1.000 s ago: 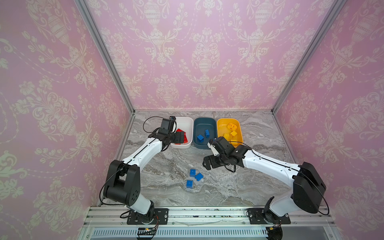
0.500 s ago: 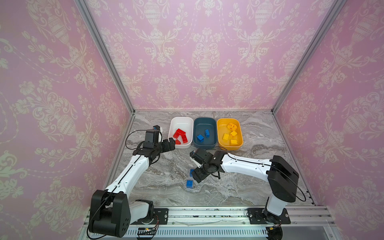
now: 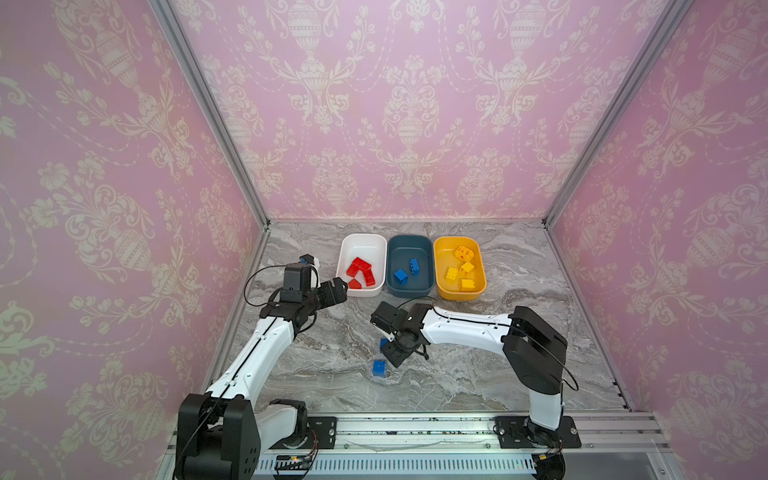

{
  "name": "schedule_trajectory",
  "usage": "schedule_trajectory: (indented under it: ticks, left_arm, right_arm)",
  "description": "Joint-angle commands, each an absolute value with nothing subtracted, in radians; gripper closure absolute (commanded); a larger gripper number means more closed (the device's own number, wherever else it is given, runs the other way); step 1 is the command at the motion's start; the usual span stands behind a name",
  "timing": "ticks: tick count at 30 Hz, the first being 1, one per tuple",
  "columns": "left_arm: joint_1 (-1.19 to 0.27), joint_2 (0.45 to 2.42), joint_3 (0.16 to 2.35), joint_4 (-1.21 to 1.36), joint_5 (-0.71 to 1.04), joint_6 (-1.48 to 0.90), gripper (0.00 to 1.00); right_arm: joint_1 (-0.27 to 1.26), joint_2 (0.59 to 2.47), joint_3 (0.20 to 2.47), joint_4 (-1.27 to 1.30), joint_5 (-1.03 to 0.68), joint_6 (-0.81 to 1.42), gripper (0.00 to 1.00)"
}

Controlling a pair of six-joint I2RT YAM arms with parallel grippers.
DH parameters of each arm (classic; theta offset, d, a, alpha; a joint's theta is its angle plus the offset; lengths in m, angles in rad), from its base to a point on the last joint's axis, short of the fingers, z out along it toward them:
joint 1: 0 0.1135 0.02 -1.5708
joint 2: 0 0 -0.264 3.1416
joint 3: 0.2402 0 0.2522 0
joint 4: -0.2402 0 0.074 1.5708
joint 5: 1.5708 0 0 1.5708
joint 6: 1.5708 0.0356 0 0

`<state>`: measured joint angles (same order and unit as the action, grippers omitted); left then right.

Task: Sort the legos into containers by color
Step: 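Lower the right gripper onto a blue 2x2 brick while the left gripper withdraws, then grasp the blue brick with the right gripper and lift it over the teal tub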

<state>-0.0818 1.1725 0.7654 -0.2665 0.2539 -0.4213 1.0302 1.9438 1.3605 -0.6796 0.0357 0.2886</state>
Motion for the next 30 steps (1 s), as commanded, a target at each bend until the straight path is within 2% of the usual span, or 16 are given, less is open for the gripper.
schedule_trajectory:
  ticks: [1,12,16,30]
  left_arm:
    - [-0.072,1.157,0.748,-0.264,0.276,-0.437,0.05]
    - [-0.064,1.160,0.750,-0.267,0.281,-0.436,0.05]
    - [-0.063,1.163,0.752,-0.264,0.284,-0.437,0.04]
    - [-0.063,1.183,0.742,-0.246,0.314,-0.442,0.04]
  right_arm:
    - [1.038,1.970,1.394,-0.708,0.054,0.292,0.40]
    - [1.036,2.022,1.415,-0.722,0.061,0.295,0.54]
    - [1.035,2.012,1.404,-0.723,0.071,0.299,0.64]
    - [0.975,1.811,1.424,-0.771,0.098,0.291,0.66]
